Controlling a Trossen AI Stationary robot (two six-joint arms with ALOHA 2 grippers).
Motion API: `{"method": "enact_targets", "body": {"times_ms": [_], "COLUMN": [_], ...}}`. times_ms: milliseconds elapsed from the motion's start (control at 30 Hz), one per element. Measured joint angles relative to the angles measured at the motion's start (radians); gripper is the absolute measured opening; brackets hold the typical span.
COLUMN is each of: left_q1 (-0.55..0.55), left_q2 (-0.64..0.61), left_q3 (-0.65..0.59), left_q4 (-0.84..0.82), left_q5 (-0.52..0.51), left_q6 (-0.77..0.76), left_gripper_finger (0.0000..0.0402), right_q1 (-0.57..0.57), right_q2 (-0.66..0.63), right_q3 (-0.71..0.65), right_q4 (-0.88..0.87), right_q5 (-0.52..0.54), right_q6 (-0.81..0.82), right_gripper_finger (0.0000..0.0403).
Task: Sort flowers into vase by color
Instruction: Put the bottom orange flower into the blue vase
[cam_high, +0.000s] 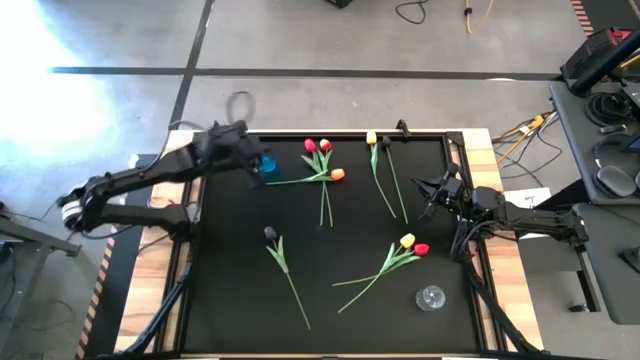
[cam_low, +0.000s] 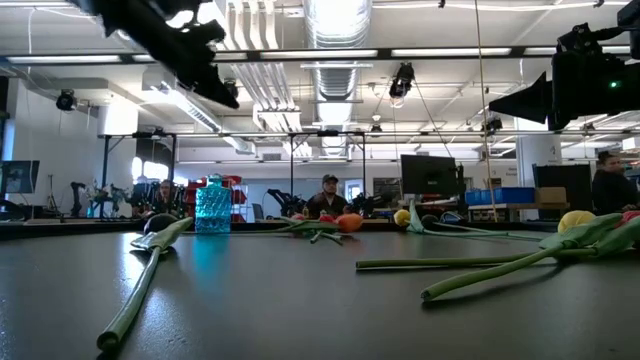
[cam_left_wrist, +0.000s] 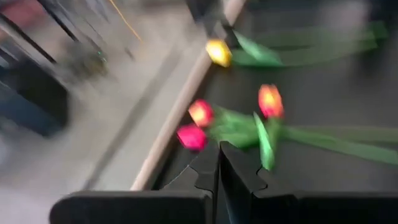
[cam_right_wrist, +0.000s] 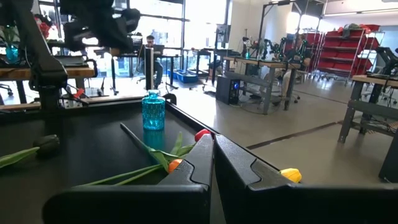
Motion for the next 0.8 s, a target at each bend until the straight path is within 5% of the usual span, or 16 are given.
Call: {"method": "enact_targets", "body": {"times_ms": [167,333,800], "left_q1": [-0.036,-0.031,-0.023], "left_q2": [0.285,0.531,0.888], "left_q3": [0.239,0.393,0.548], "left_q4": [-0.249,-0.313,-0.330], "left_q5": [0.001,0.037,0.071], "left_q6": [0.098,0.135,0.188], "left_gripper_finger": [0.0000,0.0000,0.0109], "right_q1": [0.000,0.000,0.000], "right_q2": [0.000,0.000,0.000], "right_q3": [0.000,0.000,0.000], "right_q4": [0.000,0.000,0.000], "right_q5": [0.000,0.000,0.000], "right_q6": [0.000,0.000,0.000], "right_gripper_finger": [0.0009,0.0009,0.0009]}}
